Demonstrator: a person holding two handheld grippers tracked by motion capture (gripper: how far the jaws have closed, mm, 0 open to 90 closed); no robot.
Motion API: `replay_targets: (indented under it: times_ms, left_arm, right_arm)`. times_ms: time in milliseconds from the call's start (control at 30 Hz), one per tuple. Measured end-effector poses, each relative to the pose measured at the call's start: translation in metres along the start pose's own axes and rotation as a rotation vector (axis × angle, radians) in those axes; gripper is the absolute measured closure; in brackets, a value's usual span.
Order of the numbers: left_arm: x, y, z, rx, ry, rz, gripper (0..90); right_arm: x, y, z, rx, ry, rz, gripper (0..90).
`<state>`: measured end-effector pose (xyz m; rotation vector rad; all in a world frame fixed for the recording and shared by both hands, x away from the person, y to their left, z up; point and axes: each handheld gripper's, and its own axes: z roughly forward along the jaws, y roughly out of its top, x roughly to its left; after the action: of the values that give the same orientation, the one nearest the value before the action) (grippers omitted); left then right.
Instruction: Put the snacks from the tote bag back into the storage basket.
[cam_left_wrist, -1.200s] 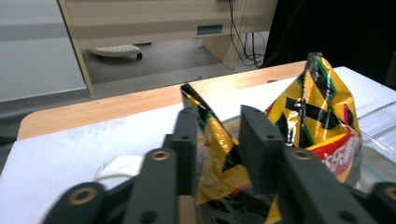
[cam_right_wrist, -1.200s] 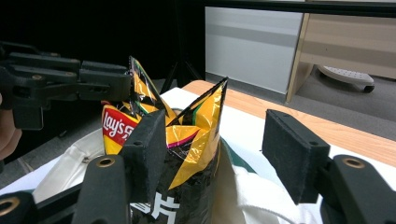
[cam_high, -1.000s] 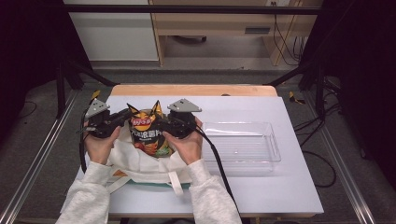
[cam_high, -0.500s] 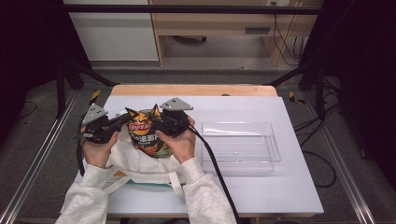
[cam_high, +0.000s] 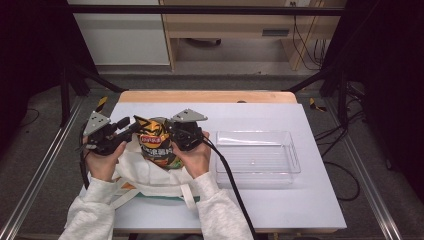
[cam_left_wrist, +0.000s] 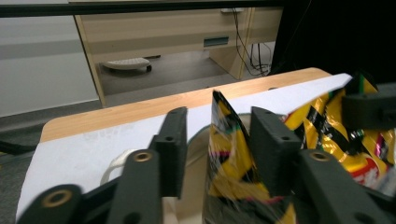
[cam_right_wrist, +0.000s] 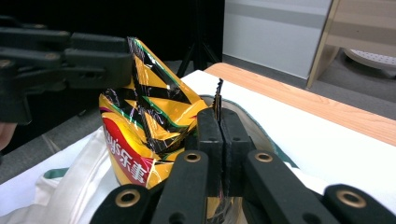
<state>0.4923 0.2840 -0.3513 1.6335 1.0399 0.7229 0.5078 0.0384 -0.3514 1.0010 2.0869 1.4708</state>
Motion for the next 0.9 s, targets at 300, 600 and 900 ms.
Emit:
replay_targets:
  times_ms: [300, 600, 900]
  left_arm:
    - [0.003, -0.002, 0.009, 0.033, -0.088, -0.011, 73.4]
    - [-0.004, -0.005, 0.004, 0.049, -0.051, 0.008, 89.5]
    - [-0.007, -0.005, -0.001, 0.046, -0.041, 0.014, 90.0]
  right_arm:
    - [0.002, -0.006, -0.002, -0.028, 0.017, -0.006, 89.7]
    - [0.007, -0.013, -0.005, -0.048, -0.013, -0.012, 73.5]
    - [0.004, -0.012, -0.006, -0.015, 0.017, 0.045, 90.0]
